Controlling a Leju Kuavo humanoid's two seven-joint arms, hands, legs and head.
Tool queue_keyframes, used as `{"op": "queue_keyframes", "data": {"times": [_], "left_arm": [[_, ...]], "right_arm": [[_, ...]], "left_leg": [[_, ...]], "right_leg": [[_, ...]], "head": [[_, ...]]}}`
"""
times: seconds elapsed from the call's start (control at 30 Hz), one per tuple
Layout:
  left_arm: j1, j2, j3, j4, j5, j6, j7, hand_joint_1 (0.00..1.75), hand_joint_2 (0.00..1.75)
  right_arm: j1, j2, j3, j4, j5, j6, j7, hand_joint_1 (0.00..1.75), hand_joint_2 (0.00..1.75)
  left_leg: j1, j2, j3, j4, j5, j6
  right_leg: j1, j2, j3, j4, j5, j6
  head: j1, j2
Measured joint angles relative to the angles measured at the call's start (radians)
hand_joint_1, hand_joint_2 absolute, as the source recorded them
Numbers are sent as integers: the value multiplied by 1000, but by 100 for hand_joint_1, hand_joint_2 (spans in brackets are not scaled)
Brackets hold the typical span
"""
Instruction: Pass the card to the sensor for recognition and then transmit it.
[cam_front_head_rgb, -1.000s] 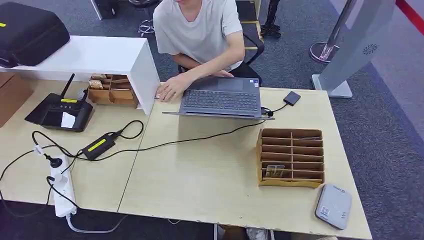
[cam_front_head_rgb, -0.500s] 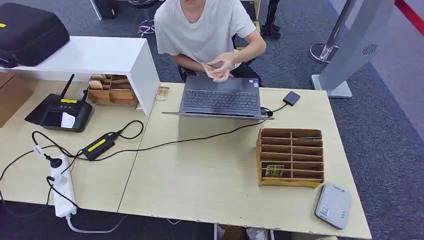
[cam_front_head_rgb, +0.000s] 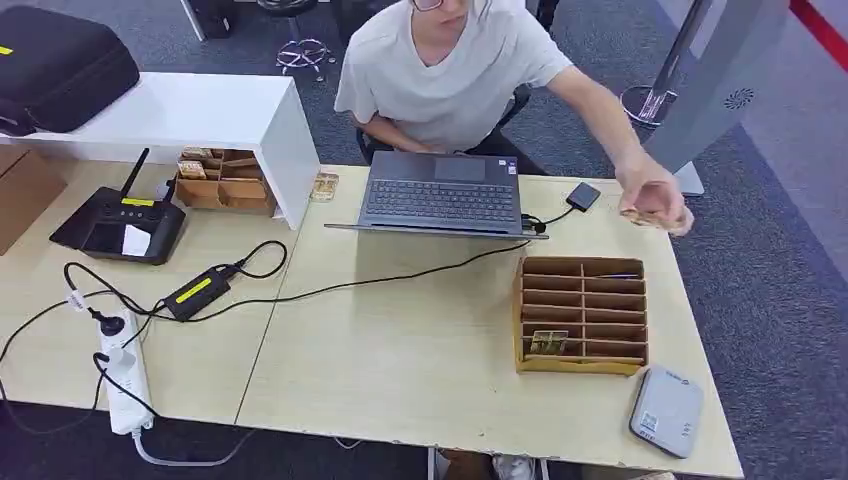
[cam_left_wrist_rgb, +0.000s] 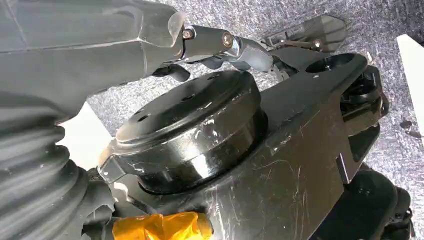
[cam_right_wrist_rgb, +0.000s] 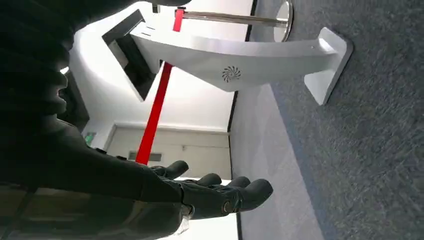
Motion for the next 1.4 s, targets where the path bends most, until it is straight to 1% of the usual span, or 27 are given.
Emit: {"op": "queue_keyframes", "data": {"times": [0.27, 0.37, 0.47, 0.67, 0.77, 1.13, 1.4], "left_arm": [[2, 0, -1, 0, 9, 0, -1, 0, 175], [2, 0, -2, 0, 10, 0, -1, 0, 175], [2, 0, -2, 0, 11, 1, -1, 0, 175], [2, 1, -2, 0, 12, 1, -1, 0, 175], [2, 1, -2, 0, 14, 1, -1, 0, 175], [2, 1, -7, 0, 27, 3, -2, 0, 175], [2, 1, -9, 0, 32, 4, -2, 0, 175]], "right_arm": [[58, 82, -20, 19, -5, -14, -8, 0, 175], [71, 129, -28, 27, -6, -14, 2, 0, 175], [80, 165, -34, 34, -9, -13, 10, 0, 175], [84, 192, -36, 40, -8, -10, 13, 0, 175], [86, 203, -37, 42, -9, 3, 14, 0, 175], [102, 292, -57, 52, -9, 27, 43, 0, 175], [107, 328, -64, 56, -9, 44, 52, 0, 175]], "left_leg": [[1, 0, 0, -1, 0, 0], [1, 1, 0, -1, 0, 0], [0, 1, 0, -1, 0, 0], [0, 1, 0, -1, 0, 0], [0, 1, 0, -1, 0, 0], [1, 1, 1, -1, 0, -1], [1, 1, 1, -1, 0, -1]], "right_leg": [[1, 0, 0, 0, -1, -1], [0, 0, 0, 0, -1, -1], [0, 0, 0, 0, -1, -1], [0, 1, 0, 0, -1, -1], [0, 1, 0, 0, -1, -1], [1, 1, 0, 0, -1, -1], [0, 1, 1, 0, -1, -1]], "head": [[0, 0], [0, 0], [0, 0], [0, 0], [0, 0], [0, 0], [0, 0]]}}
